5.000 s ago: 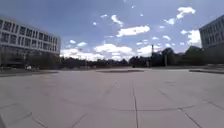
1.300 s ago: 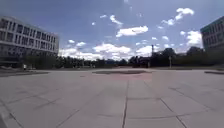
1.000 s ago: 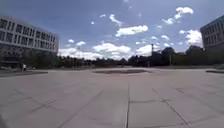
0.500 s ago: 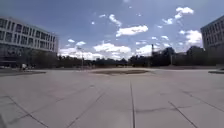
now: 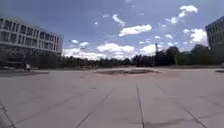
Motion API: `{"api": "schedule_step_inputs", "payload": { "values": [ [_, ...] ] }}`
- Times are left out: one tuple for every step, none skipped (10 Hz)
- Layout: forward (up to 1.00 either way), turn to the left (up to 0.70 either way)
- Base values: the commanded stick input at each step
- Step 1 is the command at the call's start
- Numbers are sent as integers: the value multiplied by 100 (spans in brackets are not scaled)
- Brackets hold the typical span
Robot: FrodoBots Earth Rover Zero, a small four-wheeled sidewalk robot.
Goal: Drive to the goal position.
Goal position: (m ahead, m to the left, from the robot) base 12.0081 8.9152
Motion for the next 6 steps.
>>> {"api": "schedule_step_inputs", "payload": {
  "values": [
    [70, 0],
    [70, 0],
    [70, 1],
    [70, 4],
    [70, 0],
    [70, 0]
  ]
}}
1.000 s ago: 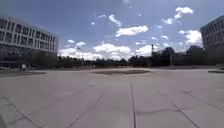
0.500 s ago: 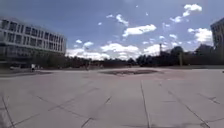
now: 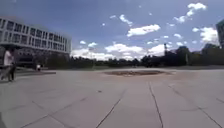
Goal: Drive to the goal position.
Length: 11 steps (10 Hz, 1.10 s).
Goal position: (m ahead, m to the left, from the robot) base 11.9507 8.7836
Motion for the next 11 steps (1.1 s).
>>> {"api": "schedule_step_inputs", "payload": {
  "values": [
    [70, 0],
    [70, 4],
    [70, 11],
    [70, 35],
    [70, 35],
    [70, 14],
    [70, 1],
    [70, 2],
    [70, 3],
    [70, 11],
    [70, 4]
  ]
}}
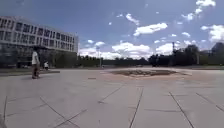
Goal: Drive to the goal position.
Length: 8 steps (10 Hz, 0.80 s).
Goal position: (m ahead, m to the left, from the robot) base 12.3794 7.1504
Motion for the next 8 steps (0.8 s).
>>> {"api": "schedule_step_inputs", "payload": {
  "values": [
    [70, 0],
    [70, 0],
    [70, 0],
    [70, 0],
    [70, 2],
    [70, 2],
    [70, 0],
    [70, 0]
  ]
}}
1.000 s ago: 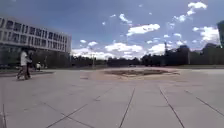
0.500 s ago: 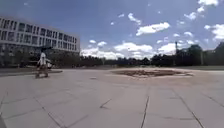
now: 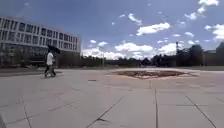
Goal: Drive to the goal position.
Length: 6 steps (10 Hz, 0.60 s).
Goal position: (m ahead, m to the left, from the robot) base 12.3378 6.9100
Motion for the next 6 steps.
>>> {"api": "schedule_step_inputs", "payload": {
  "values": [
    [70, 0],
    [70, 0],
    [70, 0],
    [70, 0],
    [70, 0],
    [70, 0]
  ]
}}
